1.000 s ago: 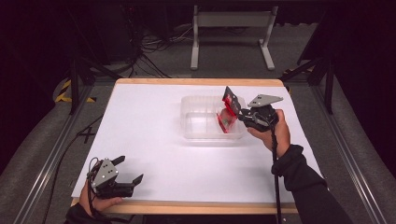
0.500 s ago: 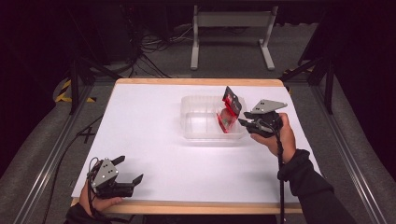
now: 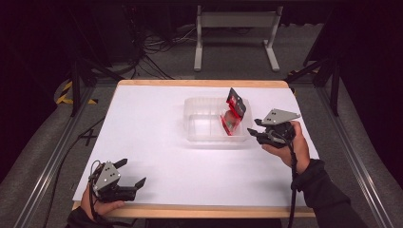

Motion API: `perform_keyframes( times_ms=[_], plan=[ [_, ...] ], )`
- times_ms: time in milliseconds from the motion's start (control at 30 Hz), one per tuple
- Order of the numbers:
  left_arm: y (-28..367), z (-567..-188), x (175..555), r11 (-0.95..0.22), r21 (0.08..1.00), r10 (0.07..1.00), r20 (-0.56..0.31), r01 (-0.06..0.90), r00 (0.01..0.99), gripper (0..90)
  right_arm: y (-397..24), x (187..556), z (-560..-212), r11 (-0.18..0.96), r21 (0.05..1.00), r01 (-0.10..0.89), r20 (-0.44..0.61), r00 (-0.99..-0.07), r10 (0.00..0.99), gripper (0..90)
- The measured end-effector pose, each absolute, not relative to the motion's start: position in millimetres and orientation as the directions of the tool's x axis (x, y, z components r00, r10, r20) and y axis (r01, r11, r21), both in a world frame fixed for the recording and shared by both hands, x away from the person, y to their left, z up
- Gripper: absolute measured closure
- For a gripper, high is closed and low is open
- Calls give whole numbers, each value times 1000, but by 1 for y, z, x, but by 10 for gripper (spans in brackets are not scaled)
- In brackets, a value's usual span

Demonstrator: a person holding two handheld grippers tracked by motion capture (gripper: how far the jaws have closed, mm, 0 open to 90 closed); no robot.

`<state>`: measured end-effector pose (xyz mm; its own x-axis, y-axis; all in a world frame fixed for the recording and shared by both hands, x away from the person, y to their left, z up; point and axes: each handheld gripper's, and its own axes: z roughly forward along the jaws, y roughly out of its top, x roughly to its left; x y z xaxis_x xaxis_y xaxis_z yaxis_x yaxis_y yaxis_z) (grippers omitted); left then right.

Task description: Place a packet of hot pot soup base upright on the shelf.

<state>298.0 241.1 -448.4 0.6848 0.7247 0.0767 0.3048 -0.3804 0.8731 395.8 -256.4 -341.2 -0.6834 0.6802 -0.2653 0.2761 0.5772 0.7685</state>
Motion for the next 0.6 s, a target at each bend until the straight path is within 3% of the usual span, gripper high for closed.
perform_keyframes(
  times_ms=[600],
  plan=[
    [240, -449, 298, -395, 863, 726, 85, 314, 682, 84, -284, 373, -360, 593, 762, 259, -299, -671, 678, 405]
  ],
)
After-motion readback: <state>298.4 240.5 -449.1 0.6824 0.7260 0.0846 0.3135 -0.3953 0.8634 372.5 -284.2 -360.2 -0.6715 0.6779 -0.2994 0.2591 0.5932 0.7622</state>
